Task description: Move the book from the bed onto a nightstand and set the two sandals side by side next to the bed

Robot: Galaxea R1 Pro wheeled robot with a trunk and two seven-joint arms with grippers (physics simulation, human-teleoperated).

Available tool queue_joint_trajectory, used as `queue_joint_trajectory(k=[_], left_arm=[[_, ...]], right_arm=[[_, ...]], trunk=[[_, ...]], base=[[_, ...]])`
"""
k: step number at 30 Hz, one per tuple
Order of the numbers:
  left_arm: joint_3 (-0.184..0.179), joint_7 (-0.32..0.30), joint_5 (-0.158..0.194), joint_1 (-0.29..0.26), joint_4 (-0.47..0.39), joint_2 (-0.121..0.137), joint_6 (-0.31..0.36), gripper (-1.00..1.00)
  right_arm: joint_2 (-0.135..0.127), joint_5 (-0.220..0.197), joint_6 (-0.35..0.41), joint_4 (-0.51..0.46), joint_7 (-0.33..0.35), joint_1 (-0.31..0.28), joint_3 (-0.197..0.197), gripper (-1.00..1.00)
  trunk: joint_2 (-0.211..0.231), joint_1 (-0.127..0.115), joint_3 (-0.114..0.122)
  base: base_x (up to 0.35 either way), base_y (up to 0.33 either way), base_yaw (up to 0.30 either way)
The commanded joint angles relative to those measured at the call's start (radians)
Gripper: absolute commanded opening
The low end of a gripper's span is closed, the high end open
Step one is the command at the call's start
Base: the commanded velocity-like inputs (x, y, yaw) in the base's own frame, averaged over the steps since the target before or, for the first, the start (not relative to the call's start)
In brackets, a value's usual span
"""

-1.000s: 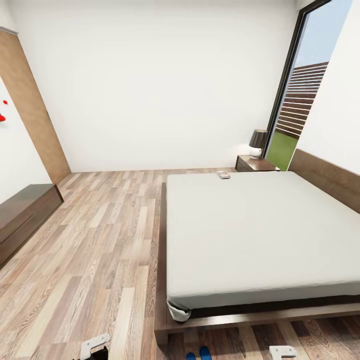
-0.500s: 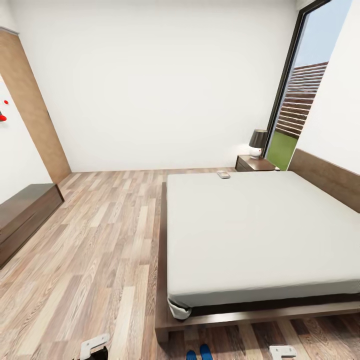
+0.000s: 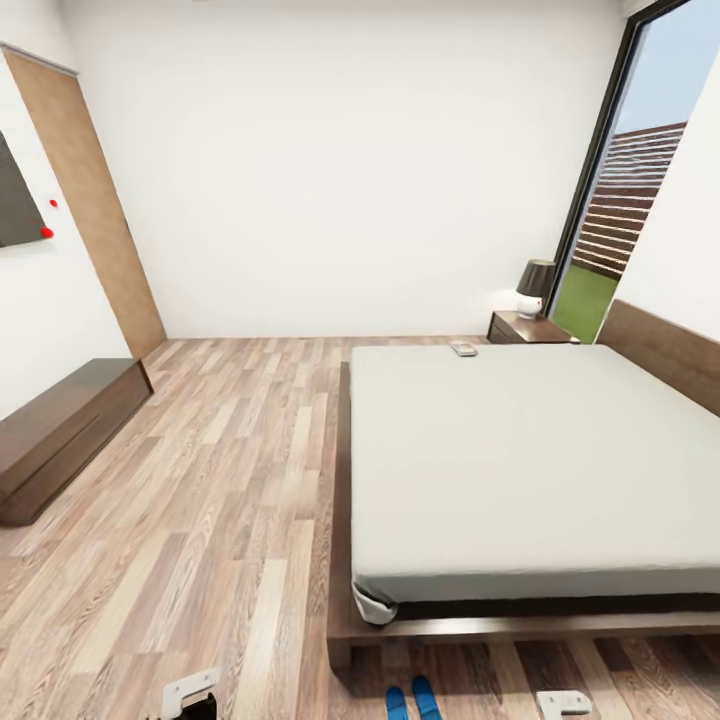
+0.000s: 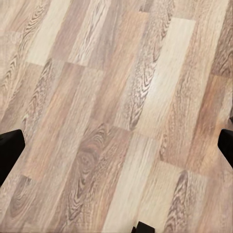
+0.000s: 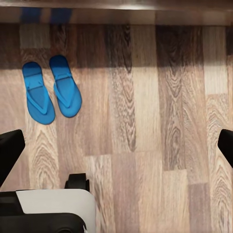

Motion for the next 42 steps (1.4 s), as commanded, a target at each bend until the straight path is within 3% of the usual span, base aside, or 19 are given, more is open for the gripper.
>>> queue_joint_trajectory(k=[1,21,42], left_arm=[[-0.009,0.005,0.008,-0.001,-0.001,0.000,-0.002,1.00],[-0.010,0.005,0.008,-0.001,-0.001,0.000,-0.003,1.00],[-0.010,0.005,0.008,-0.001,-0.001,0.000,-0.003,1.00]], right_arm=[[0.000,0.011,-0.004,0.001,-0.002,-0.001,-0.008,1.00],[0.001,0.011,-0.004,0.001,-0.002,-0.001,-0.008,1.00],[0.001,0.009,-0.004,0.001,-0.002,-0.001,-0.008,1.00]], trunk=[[-0.002,0.001,-0.002],[-0.002,0.001,-0.002],[-0.002,0.001,-0.002]], base=[[-0.020,0.008,0.247],[-0.004,0.002,0.269],[0.000,0.000,0.068]])
